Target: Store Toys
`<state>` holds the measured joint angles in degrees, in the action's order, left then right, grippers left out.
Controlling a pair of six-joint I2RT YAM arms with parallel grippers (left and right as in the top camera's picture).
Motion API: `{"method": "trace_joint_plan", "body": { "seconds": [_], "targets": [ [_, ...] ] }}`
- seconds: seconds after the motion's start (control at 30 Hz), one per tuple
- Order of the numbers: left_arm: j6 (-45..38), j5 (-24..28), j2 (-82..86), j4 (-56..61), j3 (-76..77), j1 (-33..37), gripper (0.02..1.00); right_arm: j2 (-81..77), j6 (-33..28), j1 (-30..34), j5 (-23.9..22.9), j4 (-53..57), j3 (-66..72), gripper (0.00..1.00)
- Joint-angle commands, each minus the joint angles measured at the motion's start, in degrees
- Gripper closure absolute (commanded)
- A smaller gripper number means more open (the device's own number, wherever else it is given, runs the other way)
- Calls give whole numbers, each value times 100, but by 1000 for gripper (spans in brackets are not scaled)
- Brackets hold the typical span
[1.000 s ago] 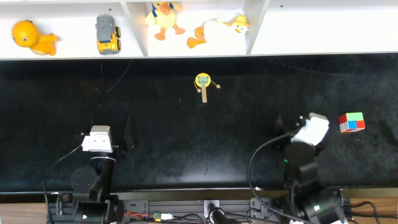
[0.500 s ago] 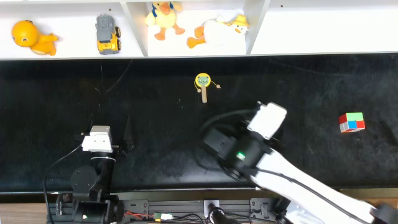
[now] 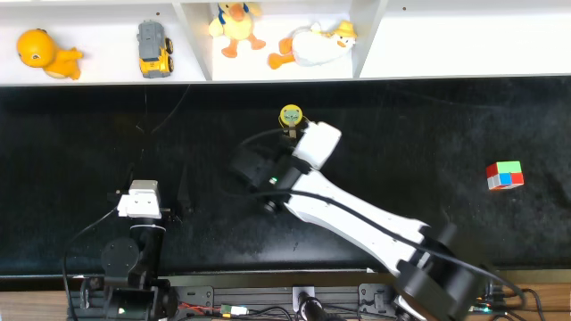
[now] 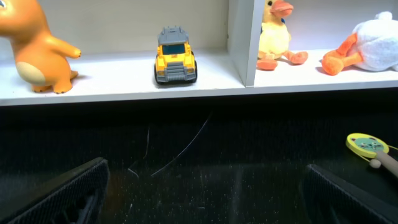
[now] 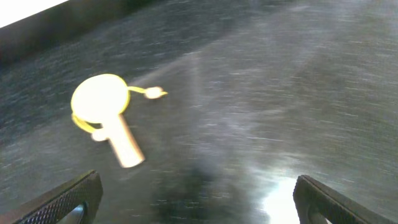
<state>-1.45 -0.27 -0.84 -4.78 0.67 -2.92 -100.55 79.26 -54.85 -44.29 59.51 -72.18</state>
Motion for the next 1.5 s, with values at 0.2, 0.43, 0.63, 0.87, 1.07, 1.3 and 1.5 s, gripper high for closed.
{"method": "trace_joint_plan", "body": {
  "seconds": [0.2,0.43,0.63,0.87,1.07,1.3,1.5],
  "targets": [
    [-17,-28,68,-9,-20,7,23,-702,-1530,155,664,-682,-713,5],
    [-17,-31,68,-9,-20,7,20,-968,-2575,608,1353,-715,-1014,7],
    [-17,-28,68,-9,-20,7,20,-1169,-3108,1003,2092,-1128,-1019,7],
    [-17,-28,68,-9,-20,7,20,-1357,-3115,1075,2424,-1180,-1019,5],
    [-17,-28,68,-9,-20,7,20,-1517,-3200,1075,2496,-1174,-1019,1],
    [-17,-31,68,-9,-20,7,20,-1598,-3193,1102,2481,-1154,-1019,7],
    [-17,-31,68,-9,-20,7,20,-1609,-3193,1158,2430,-1154,-1019,439]
  ]
}}
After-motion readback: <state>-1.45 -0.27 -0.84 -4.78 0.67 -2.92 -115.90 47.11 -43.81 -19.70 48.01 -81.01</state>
